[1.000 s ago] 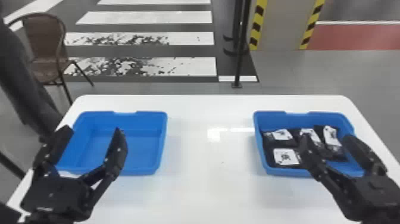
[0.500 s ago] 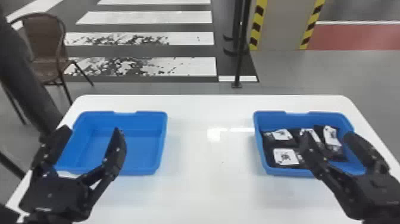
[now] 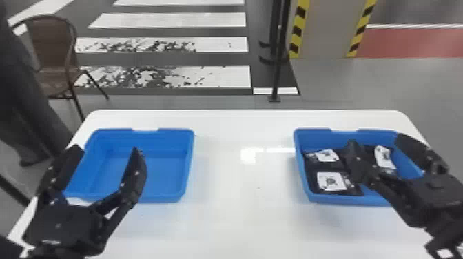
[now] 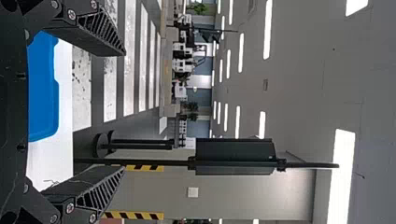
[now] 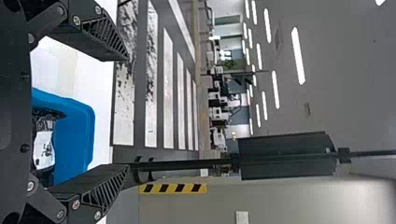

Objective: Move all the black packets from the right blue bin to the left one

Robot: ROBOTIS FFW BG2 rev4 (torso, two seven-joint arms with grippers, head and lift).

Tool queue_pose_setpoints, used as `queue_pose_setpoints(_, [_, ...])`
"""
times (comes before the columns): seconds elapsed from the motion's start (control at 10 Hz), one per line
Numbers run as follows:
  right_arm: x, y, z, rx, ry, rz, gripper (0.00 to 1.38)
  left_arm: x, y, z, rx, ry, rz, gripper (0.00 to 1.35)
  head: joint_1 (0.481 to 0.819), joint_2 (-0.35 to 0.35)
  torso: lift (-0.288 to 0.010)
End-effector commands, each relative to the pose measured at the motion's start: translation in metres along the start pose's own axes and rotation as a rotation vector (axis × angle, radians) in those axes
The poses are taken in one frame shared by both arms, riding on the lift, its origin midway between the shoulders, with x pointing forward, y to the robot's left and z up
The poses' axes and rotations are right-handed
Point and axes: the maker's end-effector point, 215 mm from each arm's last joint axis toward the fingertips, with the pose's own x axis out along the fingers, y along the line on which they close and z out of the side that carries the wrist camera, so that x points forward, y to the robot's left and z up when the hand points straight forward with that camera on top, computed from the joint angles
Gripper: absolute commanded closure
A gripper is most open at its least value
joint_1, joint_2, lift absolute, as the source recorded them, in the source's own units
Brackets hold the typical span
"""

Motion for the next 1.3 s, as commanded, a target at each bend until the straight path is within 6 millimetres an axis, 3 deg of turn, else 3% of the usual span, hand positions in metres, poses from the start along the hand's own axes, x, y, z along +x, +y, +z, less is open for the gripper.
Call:
queue_pose_setpoints(0.0, [0.017,-0.044,-0.002,-0.084,0.074,-0.034,0.21,0.001,-0.002,0.000,-0.003,0.000,-0.004,0.17,0.695,0.022,-0.140])
queue_pose_setpoints(0.2, [0.032,-0.083,-0.021,-0.096,0.154,-0.054,0.21,0.001,-0.002,0.001,-0.005,-0.002,-0.004,0.17,0.695,-0.042,-0.140])
queue_pose_setpoints(0.5, [0.088,-0.115,-0.062,-0.045,0.280,0.074,0.21,0.003,-0.008,-0.001,-0.012,-0.001,-0.017,0.17,0.695,-0.083,-0.140])
queue_pose_setpoints(0.7, [0.109,-0.132,-0.079,-0.044,0.335,0.092,0.21,0.004,-0.012,-0.004,-0.018,0.005,-0.025,0.17,0.695,-0.097,-0.140])
queue_pose_setpoints(1.0, [0.142,-0.125,-0.105,-0.062,0.420,0.171,0.21,0.005,-0.014,-0.003,-0.022,0.000,-0.028,0.17,0.695,-0.108,-0.140])
queue_pose_setpoints(1.2, [0.157,-0.103,-0.110,-0.071,0.460,0.243,0.21,0.006,-0.015,-0.005,-0.024,0.001,-0.029,0.17,0.695,-0.091,-0.140])
